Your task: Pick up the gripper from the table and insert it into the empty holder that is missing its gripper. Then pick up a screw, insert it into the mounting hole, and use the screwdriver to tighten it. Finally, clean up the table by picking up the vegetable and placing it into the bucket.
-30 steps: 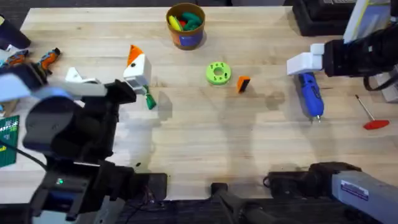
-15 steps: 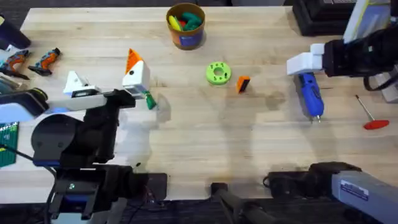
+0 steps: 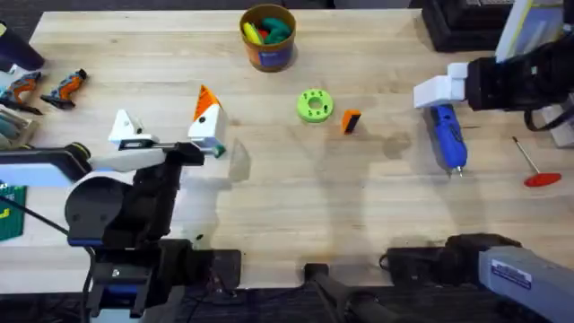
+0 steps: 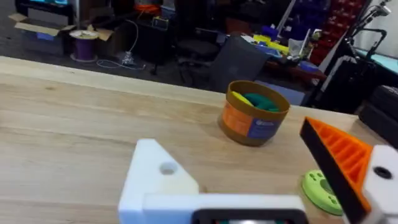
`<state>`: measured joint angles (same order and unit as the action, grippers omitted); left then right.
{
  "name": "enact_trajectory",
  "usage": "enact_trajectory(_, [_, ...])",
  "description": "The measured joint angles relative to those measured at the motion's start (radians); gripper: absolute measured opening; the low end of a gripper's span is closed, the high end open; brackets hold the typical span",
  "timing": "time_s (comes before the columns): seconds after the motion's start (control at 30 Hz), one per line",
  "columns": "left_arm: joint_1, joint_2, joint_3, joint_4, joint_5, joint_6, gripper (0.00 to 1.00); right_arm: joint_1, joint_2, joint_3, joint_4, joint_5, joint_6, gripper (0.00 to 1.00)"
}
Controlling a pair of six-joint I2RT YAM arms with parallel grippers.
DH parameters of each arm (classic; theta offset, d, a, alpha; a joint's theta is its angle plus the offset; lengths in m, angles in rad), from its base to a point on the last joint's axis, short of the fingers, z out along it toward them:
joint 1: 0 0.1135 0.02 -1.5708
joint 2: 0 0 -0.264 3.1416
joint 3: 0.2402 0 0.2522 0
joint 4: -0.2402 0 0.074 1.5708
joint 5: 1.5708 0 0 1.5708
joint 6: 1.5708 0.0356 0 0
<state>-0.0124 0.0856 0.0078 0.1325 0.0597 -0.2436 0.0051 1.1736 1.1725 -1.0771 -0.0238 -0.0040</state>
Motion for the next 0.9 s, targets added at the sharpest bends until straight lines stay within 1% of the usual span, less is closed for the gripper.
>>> enact_trajectory(0.17, [0.0,-0.056,0.0,-0.086,0.037,0.0,0.987,0.0,0.0,0.0,0.0,0.0,0.0,0.979])
enact_trajectory(0.37, [0.0,-0.079,0.0,-0.202,0.124,0.0,0.986,0.0,0.0,0.0,0.0,0.0,0.0,0.98])
enact_trajectory(0.47, [0.0,-0.08,0.0,-0.201,0.15,-0.011,0.986,0.0,0.0,0.0,0.0,0.0,0.0,0.98])
enact_trajectory(0.67, [0.0,-0.08,0.0,-0.199,0.169,-0.096,0.985,0.0,0.0,0.0,0.0,0.0,0.0,0.98])
enact_trajectory(0.73, [0.0,-0.08,0.0,-0.198,0.183,-0.109,0.985,0.0,0.0,0.0,0.0,0.0,0.0,0.98])
enact_trajectory(0.8, [0.0,-0.08,0.0,-0.195,0.224,-0.099,0.985,0.0,0.0,0.0,0.0,0.0,0.0,0.979])
enact_trajectory(0.9, [0.0,-0.08,0.0,-0.19,0.333,-0.04,0.985,0.0,0.0,0.0,0.0,0.0,0.0,0.979])
